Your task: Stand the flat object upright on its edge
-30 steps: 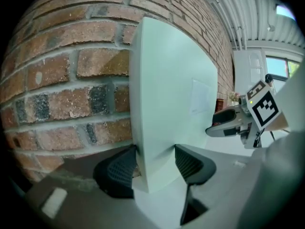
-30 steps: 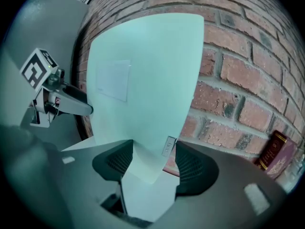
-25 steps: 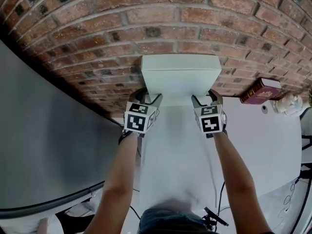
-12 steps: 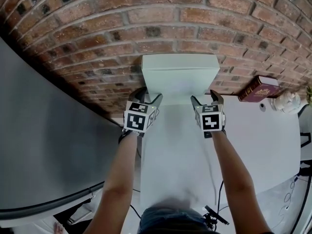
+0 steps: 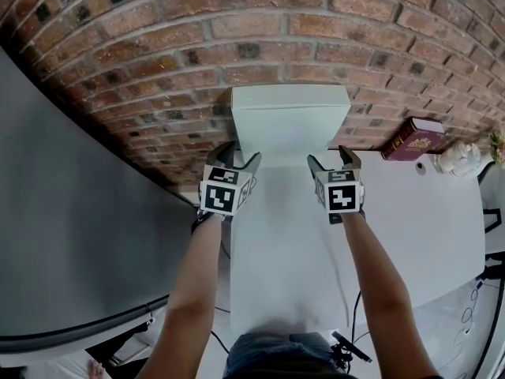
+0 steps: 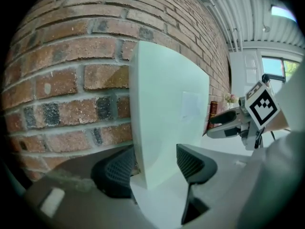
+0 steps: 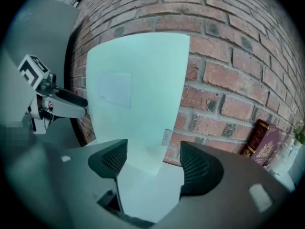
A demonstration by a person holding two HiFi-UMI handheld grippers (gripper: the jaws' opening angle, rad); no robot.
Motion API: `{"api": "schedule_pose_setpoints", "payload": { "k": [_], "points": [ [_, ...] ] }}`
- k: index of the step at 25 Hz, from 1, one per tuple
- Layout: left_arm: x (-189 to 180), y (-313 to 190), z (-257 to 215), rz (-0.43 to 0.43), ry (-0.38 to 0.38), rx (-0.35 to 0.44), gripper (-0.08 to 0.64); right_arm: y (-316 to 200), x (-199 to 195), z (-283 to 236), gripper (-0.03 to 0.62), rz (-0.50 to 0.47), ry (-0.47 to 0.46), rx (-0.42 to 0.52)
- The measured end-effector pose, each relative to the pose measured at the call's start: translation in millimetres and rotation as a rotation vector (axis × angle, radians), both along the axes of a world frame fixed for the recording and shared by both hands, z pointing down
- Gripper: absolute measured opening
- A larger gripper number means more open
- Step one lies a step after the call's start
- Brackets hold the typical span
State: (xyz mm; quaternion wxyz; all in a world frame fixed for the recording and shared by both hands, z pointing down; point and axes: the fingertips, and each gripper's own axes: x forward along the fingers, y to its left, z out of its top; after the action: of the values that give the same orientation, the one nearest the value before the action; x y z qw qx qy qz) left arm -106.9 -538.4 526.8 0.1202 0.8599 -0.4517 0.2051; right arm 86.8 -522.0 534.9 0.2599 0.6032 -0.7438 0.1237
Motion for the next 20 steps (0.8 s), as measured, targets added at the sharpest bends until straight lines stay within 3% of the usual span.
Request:
{"api": "schedule_pose_setpoints", "payload": {
  "k": [8,20],
  "points": [
    [-4.5,21.2,-9.0,-0.032,0.024,0.011,0.27,25.9,-7.2,-18.3,0.294,-0.031,-0.022,0.045],
    [0.7,56.4,-42.9,-0.08,0.039,0.06,0.144,64.6,-13.2,-60.0,0.135,-0.097,-0.029,0.123]
  ]
}}
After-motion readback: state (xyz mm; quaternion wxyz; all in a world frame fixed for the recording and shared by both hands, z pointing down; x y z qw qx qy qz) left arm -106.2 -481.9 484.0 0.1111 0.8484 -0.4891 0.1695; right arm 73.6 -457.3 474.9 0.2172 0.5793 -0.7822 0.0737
